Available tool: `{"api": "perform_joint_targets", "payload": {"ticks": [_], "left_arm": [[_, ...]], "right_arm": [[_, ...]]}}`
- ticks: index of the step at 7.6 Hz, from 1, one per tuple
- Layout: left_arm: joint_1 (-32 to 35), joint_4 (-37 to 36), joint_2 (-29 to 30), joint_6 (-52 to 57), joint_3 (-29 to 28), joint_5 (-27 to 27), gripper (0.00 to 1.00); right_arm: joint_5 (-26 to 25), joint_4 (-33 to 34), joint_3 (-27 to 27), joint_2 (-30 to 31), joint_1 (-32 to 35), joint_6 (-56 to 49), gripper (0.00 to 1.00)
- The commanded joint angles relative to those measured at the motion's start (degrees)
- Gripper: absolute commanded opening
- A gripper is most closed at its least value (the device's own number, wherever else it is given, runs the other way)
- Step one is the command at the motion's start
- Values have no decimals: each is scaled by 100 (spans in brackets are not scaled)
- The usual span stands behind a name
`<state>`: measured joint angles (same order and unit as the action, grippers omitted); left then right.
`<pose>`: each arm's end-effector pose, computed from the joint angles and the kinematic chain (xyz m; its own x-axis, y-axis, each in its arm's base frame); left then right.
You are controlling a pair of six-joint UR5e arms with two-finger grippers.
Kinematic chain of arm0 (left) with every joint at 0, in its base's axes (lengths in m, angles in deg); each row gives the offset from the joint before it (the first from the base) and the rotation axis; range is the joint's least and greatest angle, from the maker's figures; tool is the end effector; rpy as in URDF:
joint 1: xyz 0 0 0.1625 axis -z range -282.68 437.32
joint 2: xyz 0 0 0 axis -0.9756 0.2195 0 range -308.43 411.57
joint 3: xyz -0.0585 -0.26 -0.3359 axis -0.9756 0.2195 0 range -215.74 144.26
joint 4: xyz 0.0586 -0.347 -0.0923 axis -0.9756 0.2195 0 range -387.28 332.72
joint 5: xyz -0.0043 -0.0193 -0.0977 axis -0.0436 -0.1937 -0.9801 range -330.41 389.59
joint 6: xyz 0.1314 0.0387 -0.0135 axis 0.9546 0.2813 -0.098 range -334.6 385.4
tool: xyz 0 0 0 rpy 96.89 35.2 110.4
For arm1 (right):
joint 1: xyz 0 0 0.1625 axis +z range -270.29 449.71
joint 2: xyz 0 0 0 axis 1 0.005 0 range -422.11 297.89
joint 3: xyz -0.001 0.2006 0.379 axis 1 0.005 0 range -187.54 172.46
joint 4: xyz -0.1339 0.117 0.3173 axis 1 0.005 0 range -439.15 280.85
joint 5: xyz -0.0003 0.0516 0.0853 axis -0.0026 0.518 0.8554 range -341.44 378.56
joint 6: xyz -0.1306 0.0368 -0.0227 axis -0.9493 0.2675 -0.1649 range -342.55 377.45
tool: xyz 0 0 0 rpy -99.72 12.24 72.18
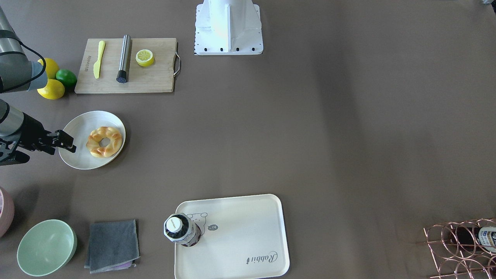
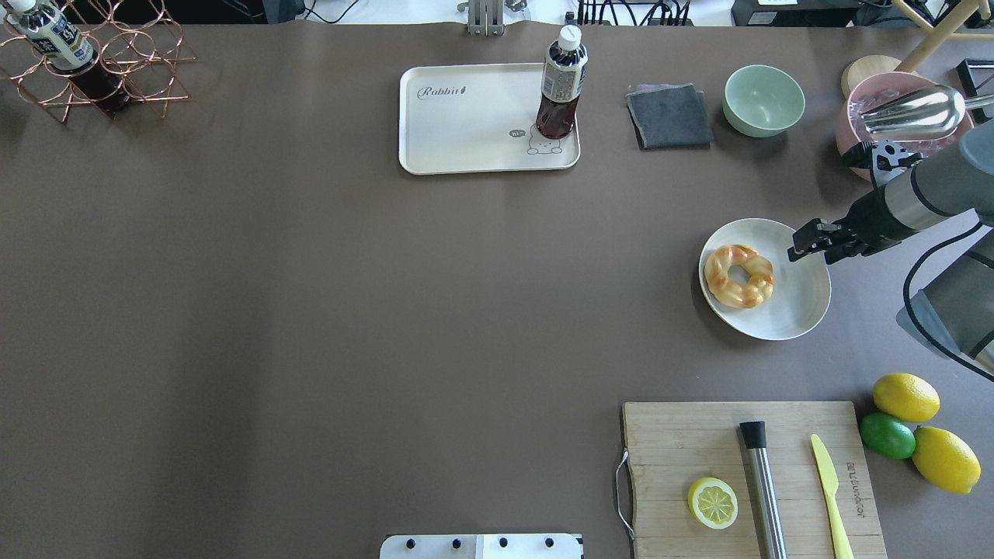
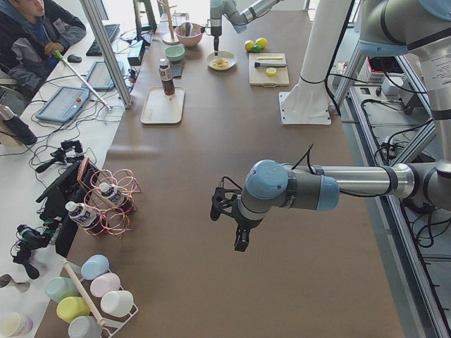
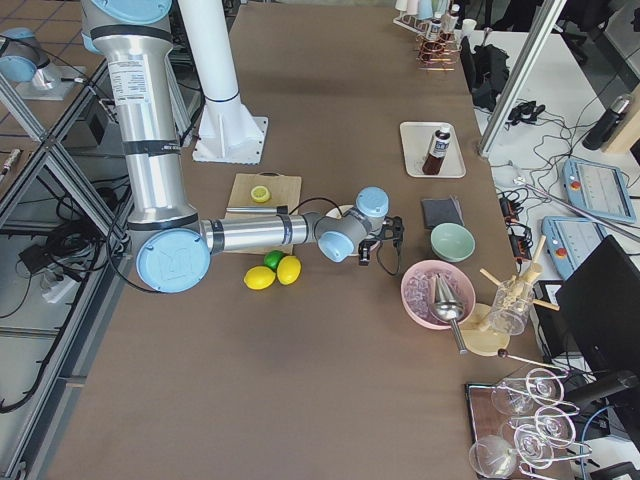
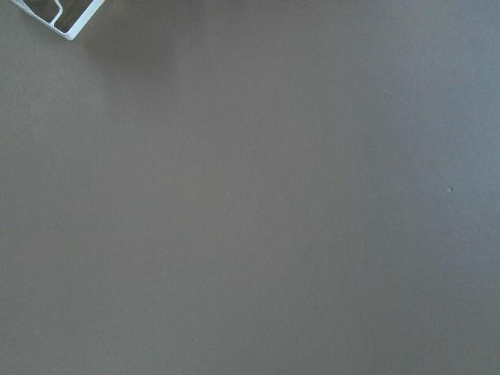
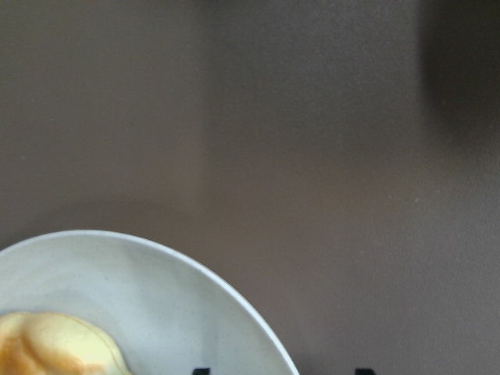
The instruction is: Place donut on tray
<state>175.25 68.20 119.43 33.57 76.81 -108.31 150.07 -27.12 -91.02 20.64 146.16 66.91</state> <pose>-0.0704 -0.2785 0.6388 0.6872 0.1230 -0.7160 0.0400 0.9776 0.2064 -0.2604 -0.4690 0.6017 0.5847 0.0009 0.8113 -0.0198 0.9997 0.0132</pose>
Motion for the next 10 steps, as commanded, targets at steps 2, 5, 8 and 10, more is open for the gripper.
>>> {"api": "perform_joint_targets", "payload": {"ticks": [2, 5, 8, 10], "left_arm": [[6, -3, -1, 1, 21, 0, 97], [15, 5, -36, 1, 30, 0, 97], [-2, 5, -36, -34, 22, -17, 97], [-238, -12, 235, -357, 22, -350, 97]], "right_arm": [[-11, -52, 51, 13, -38, 3, 17], [6, -492, 166, 75, -38, 20, 0], [50, -501, -386, 31, -37, 748, 0], [59, -501, -773, 5, -64, 1213, 0]]}}
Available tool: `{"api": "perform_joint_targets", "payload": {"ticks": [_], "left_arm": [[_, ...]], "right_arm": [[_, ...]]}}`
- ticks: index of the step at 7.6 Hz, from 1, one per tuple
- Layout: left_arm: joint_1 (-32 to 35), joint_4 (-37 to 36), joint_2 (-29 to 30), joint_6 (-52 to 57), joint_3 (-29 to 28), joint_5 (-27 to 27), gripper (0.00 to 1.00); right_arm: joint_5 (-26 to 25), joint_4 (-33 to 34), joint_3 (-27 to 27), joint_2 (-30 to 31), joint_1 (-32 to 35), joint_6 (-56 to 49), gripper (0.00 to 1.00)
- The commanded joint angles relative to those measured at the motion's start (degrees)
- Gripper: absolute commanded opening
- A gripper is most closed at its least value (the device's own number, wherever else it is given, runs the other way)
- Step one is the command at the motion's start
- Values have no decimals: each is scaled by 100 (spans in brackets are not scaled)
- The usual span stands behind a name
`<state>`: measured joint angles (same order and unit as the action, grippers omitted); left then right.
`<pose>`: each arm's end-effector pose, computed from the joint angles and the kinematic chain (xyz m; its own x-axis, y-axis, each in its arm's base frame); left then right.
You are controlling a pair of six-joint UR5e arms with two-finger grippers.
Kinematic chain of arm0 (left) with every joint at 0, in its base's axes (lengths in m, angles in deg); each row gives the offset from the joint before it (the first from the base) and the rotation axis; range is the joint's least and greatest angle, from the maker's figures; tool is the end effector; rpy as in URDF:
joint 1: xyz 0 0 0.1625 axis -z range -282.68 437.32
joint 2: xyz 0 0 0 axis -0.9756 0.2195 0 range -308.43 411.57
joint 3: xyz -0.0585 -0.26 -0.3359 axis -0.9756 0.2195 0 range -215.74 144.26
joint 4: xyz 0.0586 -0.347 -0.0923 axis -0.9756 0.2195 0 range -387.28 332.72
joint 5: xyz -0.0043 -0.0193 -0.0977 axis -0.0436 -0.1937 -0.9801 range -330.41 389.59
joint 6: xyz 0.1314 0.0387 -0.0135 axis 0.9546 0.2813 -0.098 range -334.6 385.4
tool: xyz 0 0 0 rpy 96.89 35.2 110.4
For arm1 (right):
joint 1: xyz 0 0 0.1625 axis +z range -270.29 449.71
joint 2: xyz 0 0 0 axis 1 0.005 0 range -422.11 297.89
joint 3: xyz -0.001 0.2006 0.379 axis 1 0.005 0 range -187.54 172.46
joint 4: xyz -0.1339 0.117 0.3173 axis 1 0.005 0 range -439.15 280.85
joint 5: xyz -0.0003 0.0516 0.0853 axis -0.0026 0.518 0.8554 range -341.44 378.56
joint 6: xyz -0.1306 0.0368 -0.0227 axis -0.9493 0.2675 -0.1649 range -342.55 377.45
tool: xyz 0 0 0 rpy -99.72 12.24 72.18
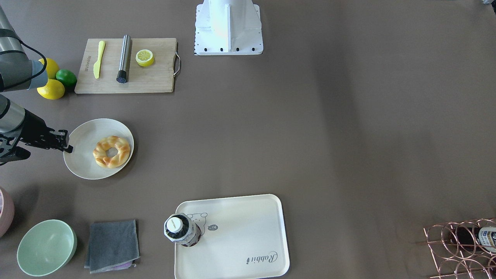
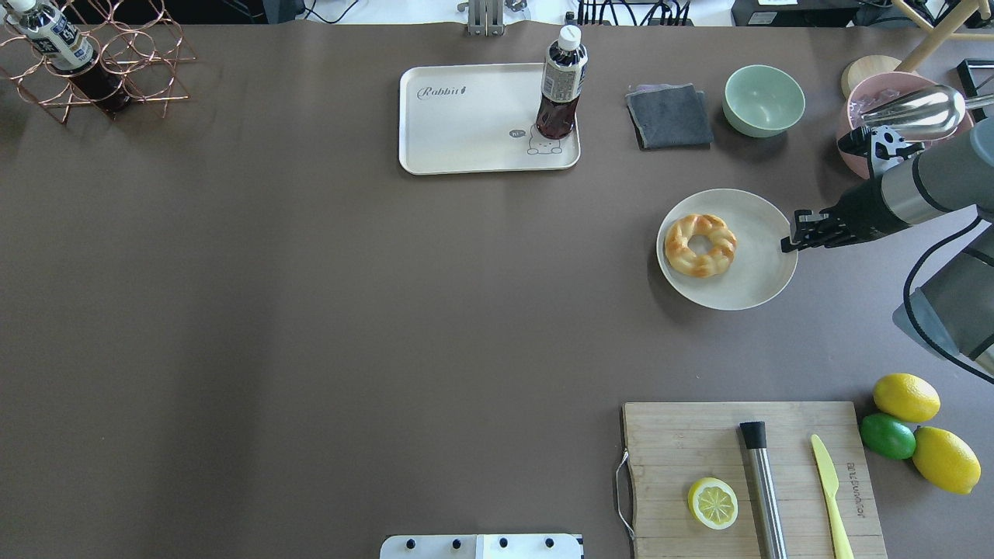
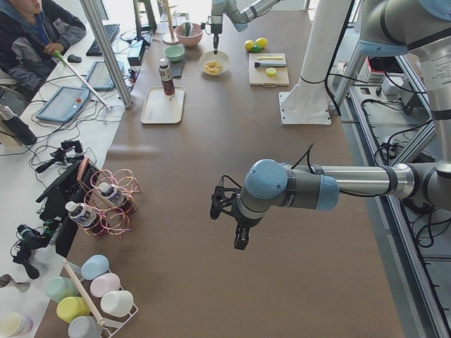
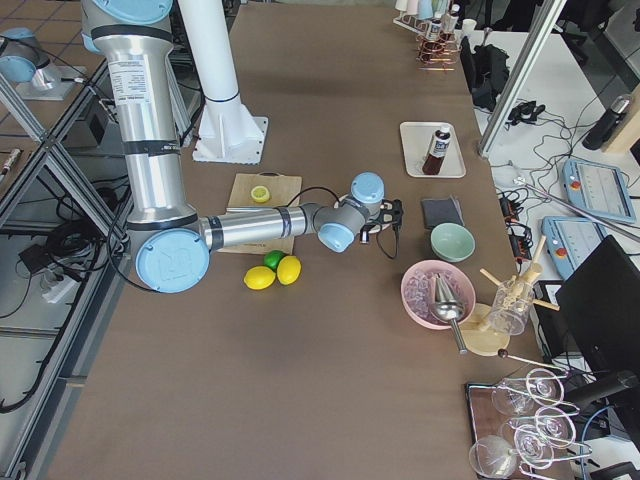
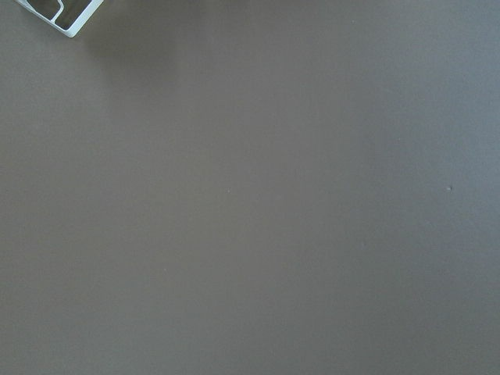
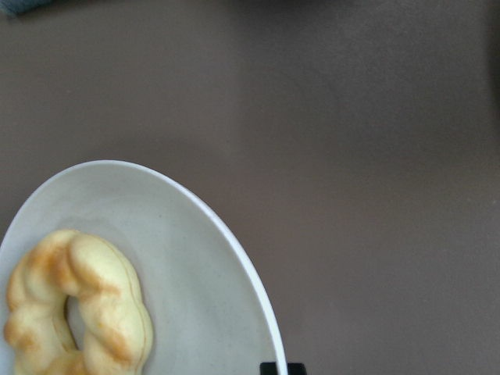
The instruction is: Place donut on tray
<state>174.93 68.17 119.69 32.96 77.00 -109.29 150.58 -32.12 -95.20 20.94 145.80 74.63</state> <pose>-0.0675 -0.2812 0.6343 0.6744 0.1246 -0.7278 0.0433 0.9773 0.2074 -0.2625 -0.4645 0.5564 0.5011 0.0236 0.8651 -0.0824 0.9964 0.0205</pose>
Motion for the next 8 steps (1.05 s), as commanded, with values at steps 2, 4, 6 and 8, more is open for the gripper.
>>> {"api": "perform_joint_targets", "payload": {"ticks": [2, 4, 6, 8], "left_arm": [[-1161, 200, 814, -1463, 81, -561, 97], [-2207, 569, 1639, -3533, 327, -561, 97], [-3471, 1033, 2754, -5858, 284, -474, 97], [-4509, 1309, 3687, -7630, 222, 355, 97]], "right_arm": [[-35, 8, -881, -44, -333, 1300, 0], [-289, 17, -1321, -184, -728, 2206, 0], [-982, 60, -1349, -465, -1360, 2542, 0], [-1011, 78, -1367, -824, -1495, 2929, 0]]}}
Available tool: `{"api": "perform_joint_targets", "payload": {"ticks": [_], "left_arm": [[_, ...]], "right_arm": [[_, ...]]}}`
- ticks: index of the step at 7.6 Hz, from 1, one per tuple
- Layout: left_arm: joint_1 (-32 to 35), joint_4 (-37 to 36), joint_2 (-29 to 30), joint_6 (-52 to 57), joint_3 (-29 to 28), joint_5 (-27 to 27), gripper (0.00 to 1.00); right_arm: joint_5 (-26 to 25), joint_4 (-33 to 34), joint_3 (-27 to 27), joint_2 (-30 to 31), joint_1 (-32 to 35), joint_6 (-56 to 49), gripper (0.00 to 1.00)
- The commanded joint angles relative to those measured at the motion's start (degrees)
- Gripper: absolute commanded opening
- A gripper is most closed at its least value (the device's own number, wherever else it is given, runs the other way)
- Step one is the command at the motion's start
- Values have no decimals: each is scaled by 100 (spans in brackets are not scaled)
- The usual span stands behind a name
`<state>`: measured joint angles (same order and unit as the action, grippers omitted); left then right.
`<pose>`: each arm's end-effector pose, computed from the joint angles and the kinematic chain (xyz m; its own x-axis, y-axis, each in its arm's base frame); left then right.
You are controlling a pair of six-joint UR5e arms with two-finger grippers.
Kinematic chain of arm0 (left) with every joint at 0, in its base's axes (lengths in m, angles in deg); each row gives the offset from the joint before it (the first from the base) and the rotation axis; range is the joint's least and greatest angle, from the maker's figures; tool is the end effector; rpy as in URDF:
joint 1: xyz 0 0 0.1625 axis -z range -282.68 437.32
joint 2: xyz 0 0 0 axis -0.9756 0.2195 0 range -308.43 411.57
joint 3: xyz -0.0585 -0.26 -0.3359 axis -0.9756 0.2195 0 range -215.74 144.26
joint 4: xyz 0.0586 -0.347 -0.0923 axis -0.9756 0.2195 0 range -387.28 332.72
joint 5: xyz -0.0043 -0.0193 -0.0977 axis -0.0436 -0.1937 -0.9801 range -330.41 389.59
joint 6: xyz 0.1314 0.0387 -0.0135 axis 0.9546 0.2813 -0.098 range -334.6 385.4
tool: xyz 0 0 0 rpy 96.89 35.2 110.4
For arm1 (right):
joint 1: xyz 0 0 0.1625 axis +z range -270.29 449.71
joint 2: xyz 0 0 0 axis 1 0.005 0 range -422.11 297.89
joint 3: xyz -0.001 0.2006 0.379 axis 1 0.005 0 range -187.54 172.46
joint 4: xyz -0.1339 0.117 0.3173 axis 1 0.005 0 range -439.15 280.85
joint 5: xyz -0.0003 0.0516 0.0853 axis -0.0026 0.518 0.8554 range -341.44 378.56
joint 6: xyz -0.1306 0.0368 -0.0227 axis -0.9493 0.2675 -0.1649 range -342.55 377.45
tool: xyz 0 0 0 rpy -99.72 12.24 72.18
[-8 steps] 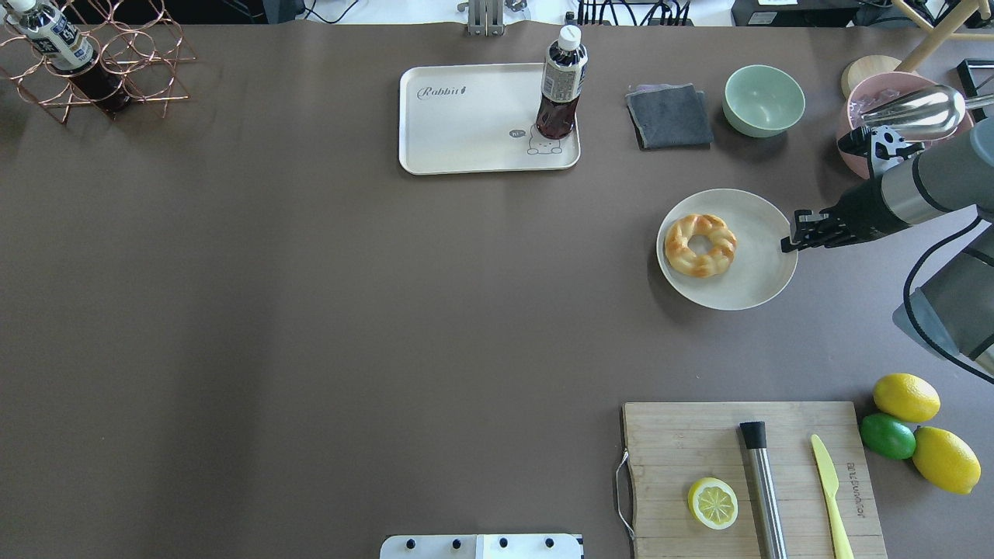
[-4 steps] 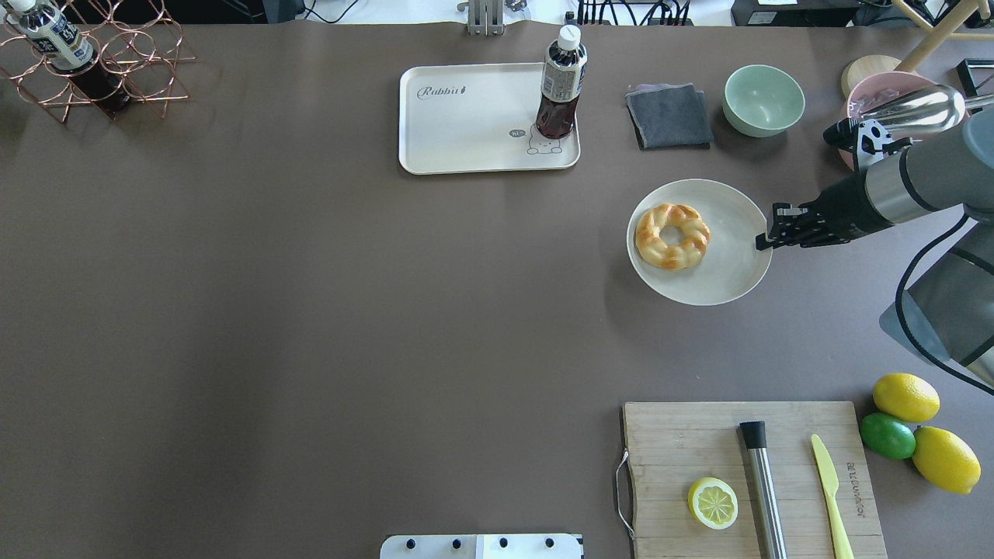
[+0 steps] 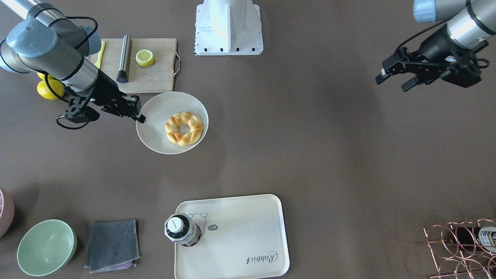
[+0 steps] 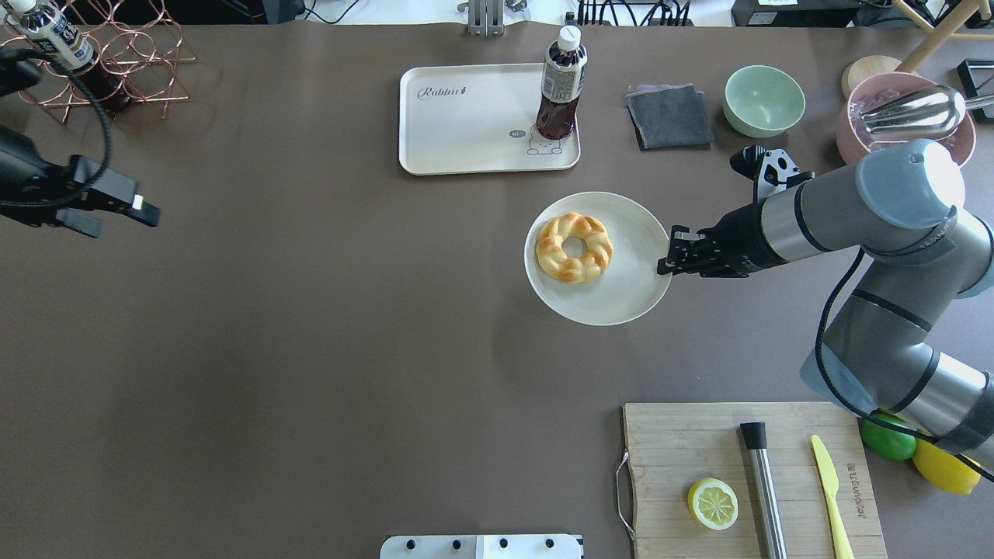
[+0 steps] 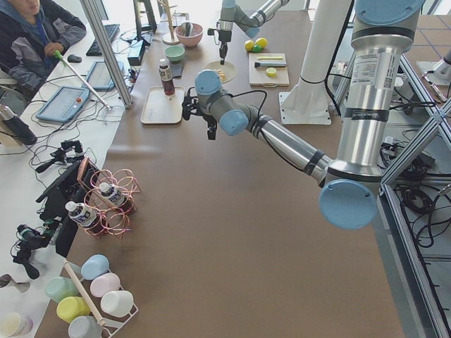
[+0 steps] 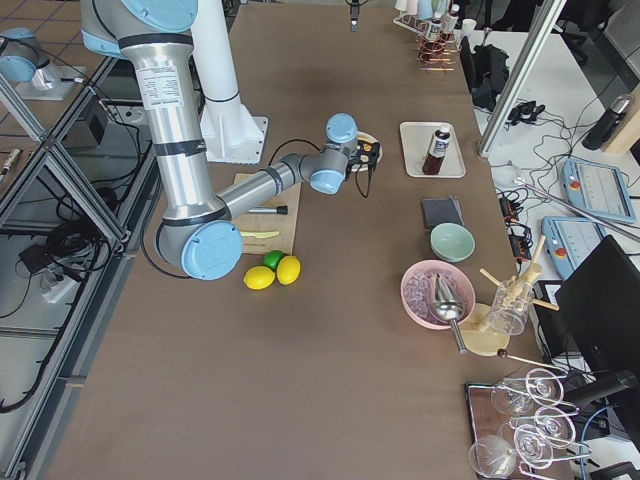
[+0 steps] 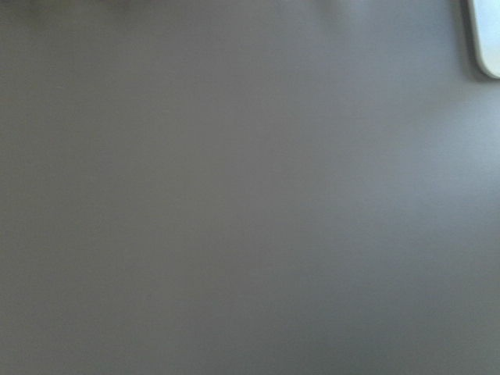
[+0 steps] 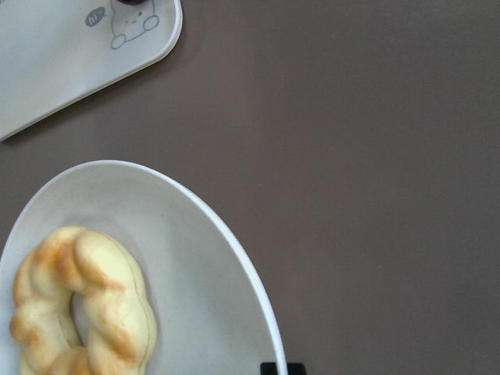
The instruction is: Place donut on tray
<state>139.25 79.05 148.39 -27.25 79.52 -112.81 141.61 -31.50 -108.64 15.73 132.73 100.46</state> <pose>0.1981 -0.4233 0.3896 0.4058 0.0257 -0.9136 0.0169 0.9992 0.0356 -0.3605 -0.4161 0.4049 0.3252 0.1639 0.9313 -0.1703 0.9789 -0.1128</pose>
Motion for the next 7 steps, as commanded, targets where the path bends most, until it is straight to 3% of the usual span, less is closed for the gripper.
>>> {"api": "perform_joint_targets", "payload": {"ticks": [1, 3, 6, 7], "left_arm": [[-1433, 222, 1126, -2113, -39, 1140, 97], [-2138, 222, 1488, -3029, -56, 1871, 97], [-2431, 213, 1875, -3576, -179, 1892, 97], [-2431, 213, 1876, -3585, -179, 1892, 92]], "right_arm": [[-123, 146, -24, -496, -224, 487, 0], [-201, 952, -32, -1118, -285, 663, 0], [-386, 1158, -322, -1210, -479, 927, 0], [-395, 1159, -392, -1184, -540, 954, 0]]}}
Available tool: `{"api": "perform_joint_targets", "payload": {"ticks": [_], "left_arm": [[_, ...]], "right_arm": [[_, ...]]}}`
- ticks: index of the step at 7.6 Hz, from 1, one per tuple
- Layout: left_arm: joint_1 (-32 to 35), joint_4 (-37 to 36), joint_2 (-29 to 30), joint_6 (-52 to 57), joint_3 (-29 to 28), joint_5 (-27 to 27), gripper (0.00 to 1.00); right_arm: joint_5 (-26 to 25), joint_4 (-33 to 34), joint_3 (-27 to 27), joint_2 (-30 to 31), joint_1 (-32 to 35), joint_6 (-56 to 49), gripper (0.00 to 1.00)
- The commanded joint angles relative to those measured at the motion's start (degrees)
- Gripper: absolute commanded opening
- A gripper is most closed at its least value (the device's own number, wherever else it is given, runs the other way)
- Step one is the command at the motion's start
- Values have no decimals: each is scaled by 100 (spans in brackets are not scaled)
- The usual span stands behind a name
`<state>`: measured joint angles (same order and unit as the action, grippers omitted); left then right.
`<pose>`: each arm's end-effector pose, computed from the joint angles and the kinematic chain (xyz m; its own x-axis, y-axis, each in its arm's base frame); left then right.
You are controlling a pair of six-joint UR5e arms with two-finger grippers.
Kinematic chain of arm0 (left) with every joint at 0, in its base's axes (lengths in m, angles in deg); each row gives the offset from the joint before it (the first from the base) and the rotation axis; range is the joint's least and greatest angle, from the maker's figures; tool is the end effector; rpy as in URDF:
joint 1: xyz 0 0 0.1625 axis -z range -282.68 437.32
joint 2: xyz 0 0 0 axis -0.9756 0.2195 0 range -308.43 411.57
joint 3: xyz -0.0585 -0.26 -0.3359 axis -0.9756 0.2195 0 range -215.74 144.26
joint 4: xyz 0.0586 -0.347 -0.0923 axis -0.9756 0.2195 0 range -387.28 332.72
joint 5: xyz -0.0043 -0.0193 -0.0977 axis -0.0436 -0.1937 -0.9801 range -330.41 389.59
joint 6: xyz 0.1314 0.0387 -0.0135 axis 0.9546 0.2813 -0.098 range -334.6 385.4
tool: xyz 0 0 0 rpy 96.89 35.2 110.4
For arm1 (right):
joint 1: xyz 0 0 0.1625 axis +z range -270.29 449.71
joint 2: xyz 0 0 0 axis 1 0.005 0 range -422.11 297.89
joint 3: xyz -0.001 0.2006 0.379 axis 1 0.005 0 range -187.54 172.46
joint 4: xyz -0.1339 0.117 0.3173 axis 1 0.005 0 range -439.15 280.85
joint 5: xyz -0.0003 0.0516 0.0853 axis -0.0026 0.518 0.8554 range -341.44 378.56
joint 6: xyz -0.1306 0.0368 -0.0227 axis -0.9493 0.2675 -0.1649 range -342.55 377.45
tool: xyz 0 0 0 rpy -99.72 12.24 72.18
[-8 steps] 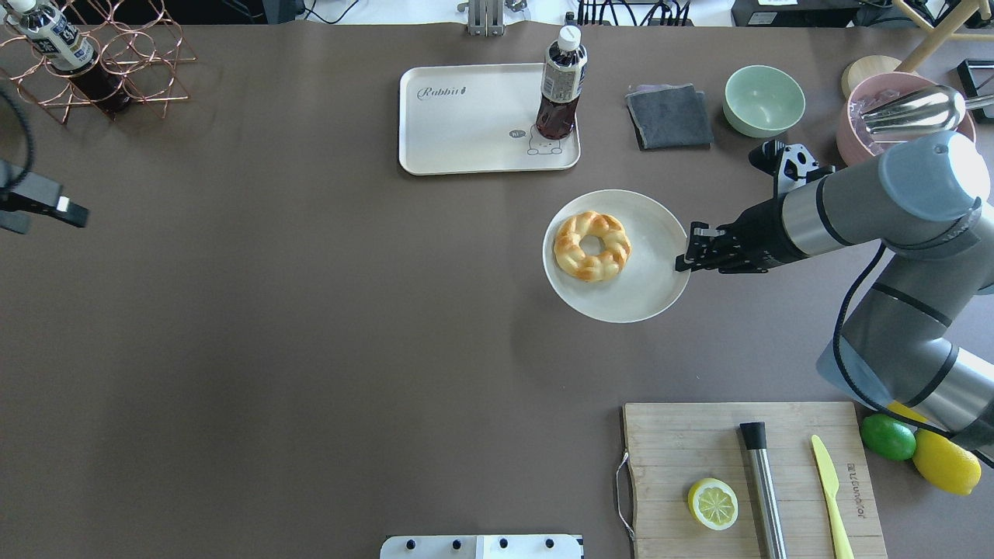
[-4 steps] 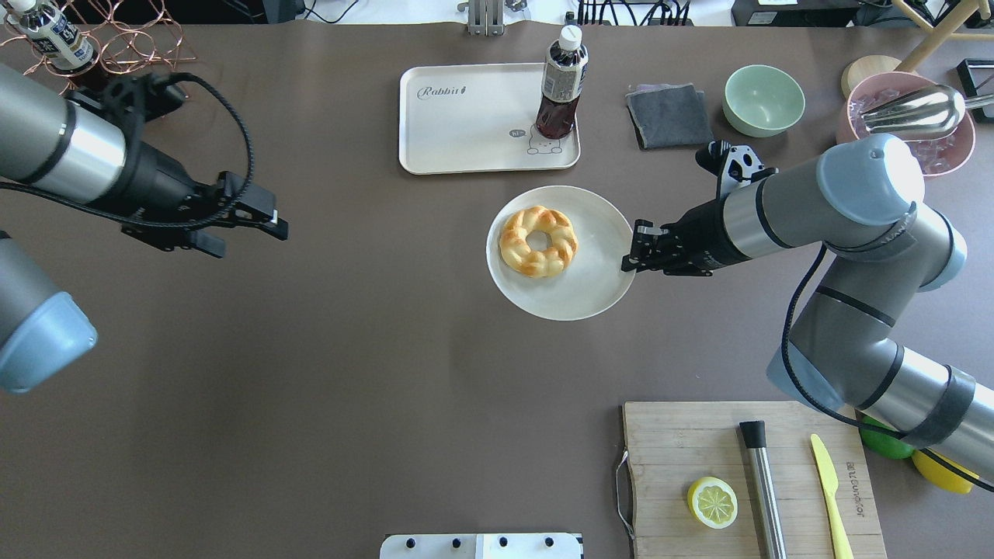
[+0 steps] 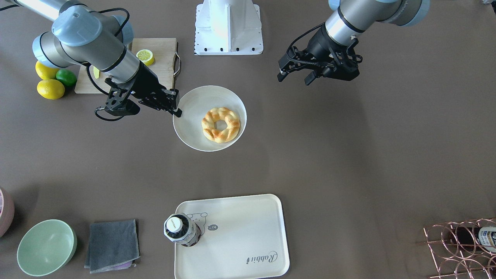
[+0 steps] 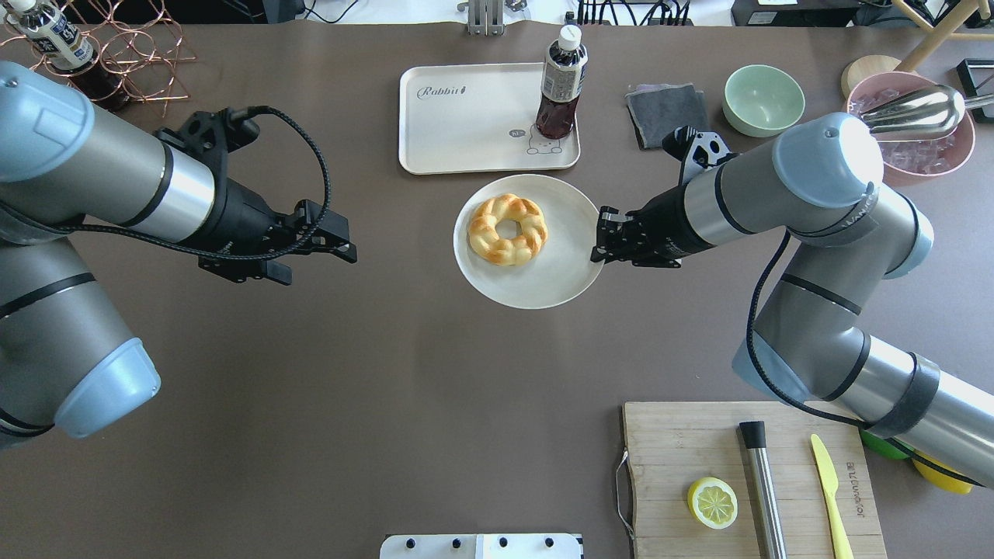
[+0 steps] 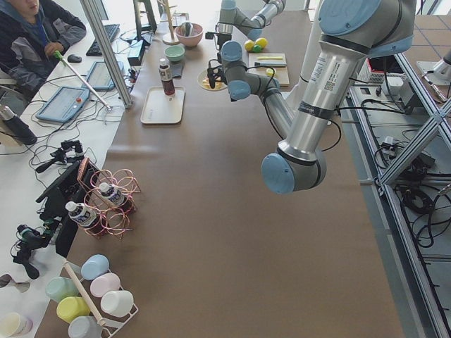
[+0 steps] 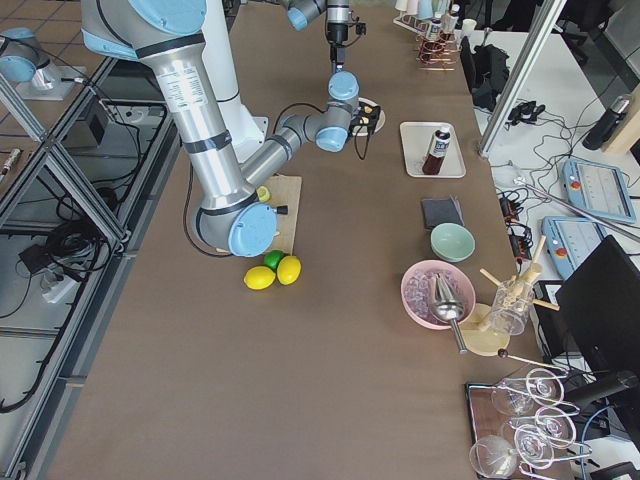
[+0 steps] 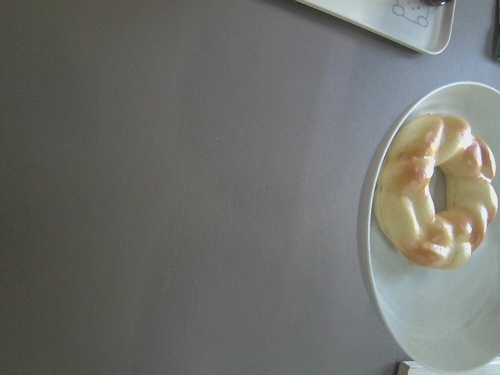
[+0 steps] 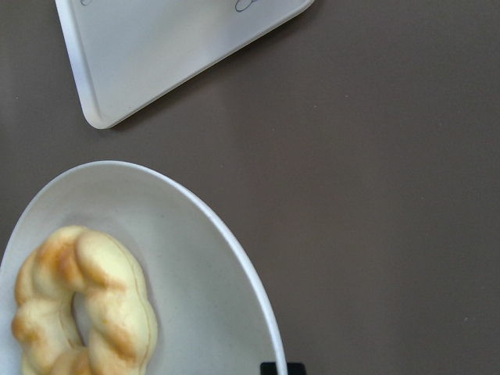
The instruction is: Place donut on tray
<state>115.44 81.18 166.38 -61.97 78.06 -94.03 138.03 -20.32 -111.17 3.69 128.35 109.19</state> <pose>0.3959 -0.3833 0.2506 0.3114 -0.1958 -0.9299 0.0988 0.9799 -0.1733 -0.4204 -0.4201 0.2960 0.2743 0.2531 0.9277 -0.1932 0.9596 -0.2047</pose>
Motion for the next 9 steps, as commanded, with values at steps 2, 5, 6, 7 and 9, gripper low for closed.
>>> {"api": "perform_joint_targets", "payload": {"ticks": [2, 5, 6, 7, 9], "left_arm": [[-59, 0, 76, -253, -51, 13, 89], [-59, 0, 103, -280, -95, 126, 85], [-129, 0, 111, -289, -95, 293, 84], [-155, 0, 111, -289, -95, 294, 78], [-164, 0, 94, -455, -95, 303, 61]], "right_arm": [[-46, 41, -297, 46, -233, 282, 0], [-203, 50, -464, 64, -479, 440, 0], [-283, 50, -499, 64, -550, 459, 0], [-292, 145, -587, 73, -559, 476, 0], [-301, 514, -850, 73, -585, 476, 0]]}}
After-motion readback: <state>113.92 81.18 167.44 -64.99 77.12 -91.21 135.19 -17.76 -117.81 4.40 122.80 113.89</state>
